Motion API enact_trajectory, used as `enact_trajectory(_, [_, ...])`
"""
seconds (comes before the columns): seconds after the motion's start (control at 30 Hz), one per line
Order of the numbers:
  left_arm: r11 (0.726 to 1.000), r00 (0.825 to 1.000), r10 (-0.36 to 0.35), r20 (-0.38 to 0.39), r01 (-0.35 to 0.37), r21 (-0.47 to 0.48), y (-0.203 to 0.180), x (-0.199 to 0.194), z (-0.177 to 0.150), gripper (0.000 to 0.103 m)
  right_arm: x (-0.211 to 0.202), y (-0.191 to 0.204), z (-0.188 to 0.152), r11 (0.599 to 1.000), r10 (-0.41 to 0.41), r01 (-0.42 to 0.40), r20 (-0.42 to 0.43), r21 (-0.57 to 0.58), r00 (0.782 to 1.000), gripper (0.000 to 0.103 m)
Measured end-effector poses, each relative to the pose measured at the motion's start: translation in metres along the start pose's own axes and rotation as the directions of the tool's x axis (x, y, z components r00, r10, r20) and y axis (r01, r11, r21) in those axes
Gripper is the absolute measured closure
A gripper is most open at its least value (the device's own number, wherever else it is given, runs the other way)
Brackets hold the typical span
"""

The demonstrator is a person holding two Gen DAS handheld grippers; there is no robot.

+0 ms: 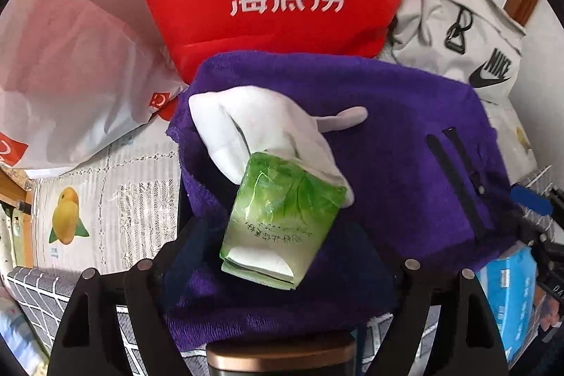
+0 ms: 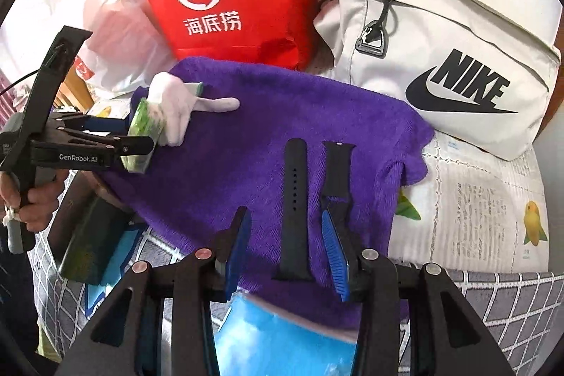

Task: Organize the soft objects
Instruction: 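Open both grippers on the towel and pull them back, then grasp the green sachet with the right gripper while the left gripper approaches the yellow adidas pouch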

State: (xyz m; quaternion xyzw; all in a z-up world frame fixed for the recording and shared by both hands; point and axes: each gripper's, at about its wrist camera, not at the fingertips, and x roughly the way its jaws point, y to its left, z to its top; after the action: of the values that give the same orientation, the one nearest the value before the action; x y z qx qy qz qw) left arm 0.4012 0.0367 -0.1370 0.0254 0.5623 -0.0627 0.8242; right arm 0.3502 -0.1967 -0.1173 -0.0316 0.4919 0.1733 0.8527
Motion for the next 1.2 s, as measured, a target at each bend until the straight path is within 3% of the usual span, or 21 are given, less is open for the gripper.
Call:
enact_trajectory(0.37, [0.997,0.998,-0.021,0.056,0.025,-0.076,0.014,-0.05,-0.025,0.02,-0.031,0.016,-0.021,1.0,0.002,-0.002,0.023,0.001,1.0,0.061])
enact_trajectory(0.57, [0.998,0.995,-0.032,0.091,0.036,-0.048,0.002,-0.089,-0.058,0.021,-0.061,0.029,-0.049,1.0,0.013,-0.014,0.04,0.015,0.999,0.061])
enact_trajectory(0.8, [0.995,0.988,-0.095,0.12,0.095,-0.001,-0.022,-0.135,-0.122,0.021,-0.098,0.049,-0.1,0.999,0.031,-0.034,0.073,0.037,0.997,0.061])
enact_trajectory(1.07, [0.993,0.986,-0.113,0.12,0.115,-0.009,-0.036,-0.141,-0.176,0.02,-0.119,0.07,-0.158,0.998,0.061,-0.063,0.075,0.026,0.995,0.06])
enact_trajectory(1.2, [0.993,0.989,-0.114,0.094,0.118,-0.031,-0.036,-0.133,-0.195,0.02,-0.113,0.084,-0.182,0.999,0.049,-0.049,0.06,-0.002,0.997,0.053])
